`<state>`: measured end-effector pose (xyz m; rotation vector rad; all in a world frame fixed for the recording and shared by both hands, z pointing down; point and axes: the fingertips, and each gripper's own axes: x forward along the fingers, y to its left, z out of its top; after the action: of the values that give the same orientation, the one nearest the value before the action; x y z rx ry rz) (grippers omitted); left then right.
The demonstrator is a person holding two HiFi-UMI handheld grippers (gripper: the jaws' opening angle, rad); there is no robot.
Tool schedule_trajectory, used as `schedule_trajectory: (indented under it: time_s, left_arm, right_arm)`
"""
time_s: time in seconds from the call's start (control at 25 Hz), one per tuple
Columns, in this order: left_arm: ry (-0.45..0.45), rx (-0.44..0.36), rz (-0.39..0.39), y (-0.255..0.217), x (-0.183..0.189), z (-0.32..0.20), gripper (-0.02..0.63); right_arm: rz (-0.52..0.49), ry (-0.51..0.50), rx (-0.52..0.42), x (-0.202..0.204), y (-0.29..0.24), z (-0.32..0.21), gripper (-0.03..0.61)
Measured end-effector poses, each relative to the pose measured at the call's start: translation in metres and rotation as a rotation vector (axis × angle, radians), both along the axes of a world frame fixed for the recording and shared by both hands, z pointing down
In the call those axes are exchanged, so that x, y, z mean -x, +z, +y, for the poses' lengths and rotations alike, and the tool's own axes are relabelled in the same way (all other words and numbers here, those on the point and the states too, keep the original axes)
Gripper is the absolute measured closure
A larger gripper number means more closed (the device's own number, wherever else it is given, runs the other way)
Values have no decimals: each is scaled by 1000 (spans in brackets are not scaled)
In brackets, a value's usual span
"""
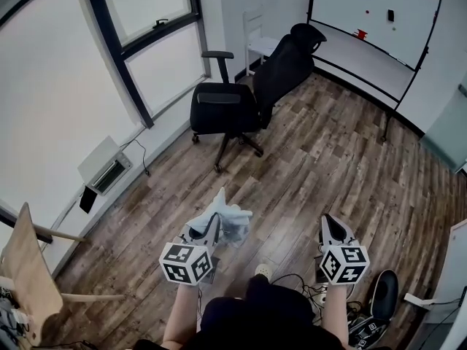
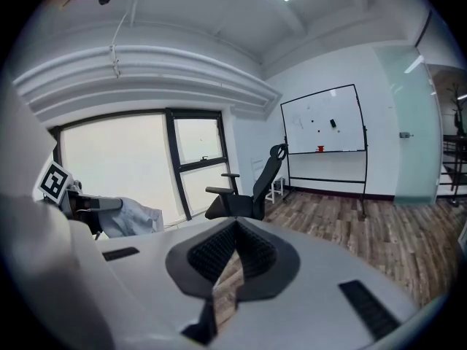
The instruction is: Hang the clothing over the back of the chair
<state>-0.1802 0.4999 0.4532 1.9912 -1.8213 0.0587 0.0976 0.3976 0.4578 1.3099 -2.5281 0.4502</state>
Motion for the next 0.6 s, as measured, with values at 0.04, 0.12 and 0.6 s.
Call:
schedule_trajectory:
  time_s: [0.04,0.12,0.6]
  left_arm:
    - [-2,0,-1,1,-1,-6,600]
    - [-9,2,-1,3,-2,-18,598]
    - [-42,3,19,16,-24,-66,600]
  right_arm:
    - [2,-3,1,-1,1,-7,578]
    - [7,-7,2,-2,4,-21,578]
    - [2,-5,27,-31,27,-66,578]
